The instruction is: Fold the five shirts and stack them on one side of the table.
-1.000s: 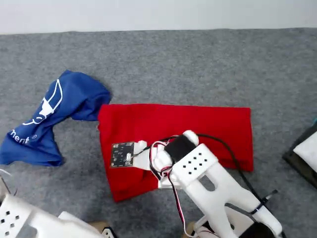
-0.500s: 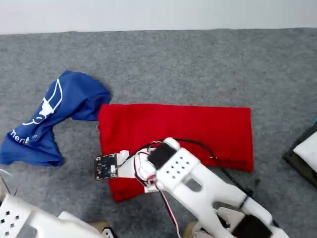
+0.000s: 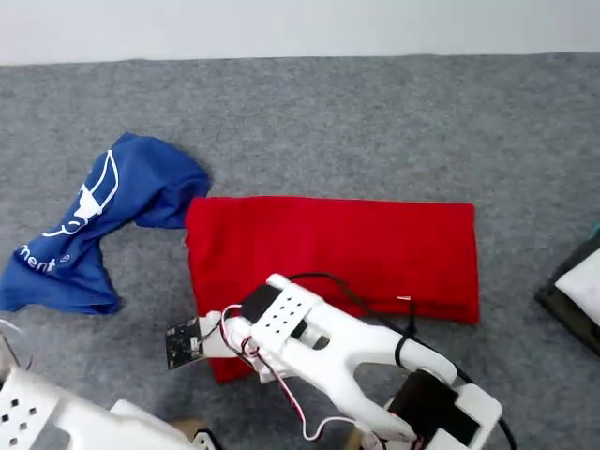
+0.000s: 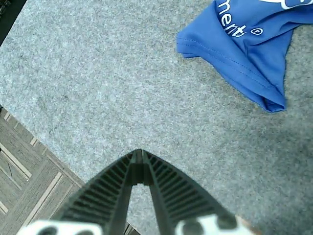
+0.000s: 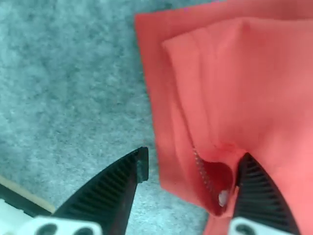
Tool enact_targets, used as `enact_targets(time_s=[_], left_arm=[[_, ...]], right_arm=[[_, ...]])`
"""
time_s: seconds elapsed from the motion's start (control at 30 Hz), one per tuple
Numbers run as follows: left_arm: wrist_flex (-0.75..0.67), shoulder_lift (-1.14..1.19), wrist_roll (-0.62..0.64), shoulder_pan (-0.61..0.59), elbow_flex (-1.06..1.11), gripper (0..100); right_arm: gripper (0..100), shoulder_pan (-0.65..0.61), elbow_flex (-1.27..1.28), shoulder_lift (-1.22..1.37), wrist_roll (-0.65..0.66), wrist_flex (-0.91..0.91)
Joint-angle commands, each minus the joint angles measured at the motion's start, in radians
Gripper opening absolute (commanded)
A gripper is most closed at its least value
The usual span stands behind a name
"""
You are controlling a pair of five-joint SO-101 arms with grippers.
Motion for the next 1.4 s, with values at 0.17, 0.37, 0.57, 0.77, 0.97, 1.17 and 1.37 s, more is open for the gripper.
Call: enact_targets(time_s=[0.17, 0.37, 0.57, 0.77, 0.97, 1.17, 1.37], left_arm=[[0.020, -0.012, 0.006, 0.002, -0.002, 0], [0.020, -0.012, 0.006, 0.002, -0.002, 0], [0.020, -0.012, 0.006, 0.002, -0.002, 0], [0.020, -0.012, 0.006, 0.002, -0.004, 0], [0.020, -0.012, 0.006, -0.003, -0.010, 0], [0.020, -0.012, 0.006, -0.003, -0.010, 0], [0.020, -0.014, 0.006, -0.006, -0.012, 0]], right_arm=[[29.7, -0.013, -0.008, 0.059, 0.003, 0.019], [29.6, -0.015, -0.015, 0.113, 0.003, 0.008], [28.9, -0.015, -0.014, 0.133, 0.003, -0.015], [7.4, -0.012, -0.014, 0.134, 0.011, -0.018], [1.7, 0.001, -0.014, 0.131, 0.011, -0.010], [0.9, 0.070, -0.046, 0.131, 0.011, -0.008], [0.9, 0.150, -0.112, 0.125, 0.046, -0.005]])
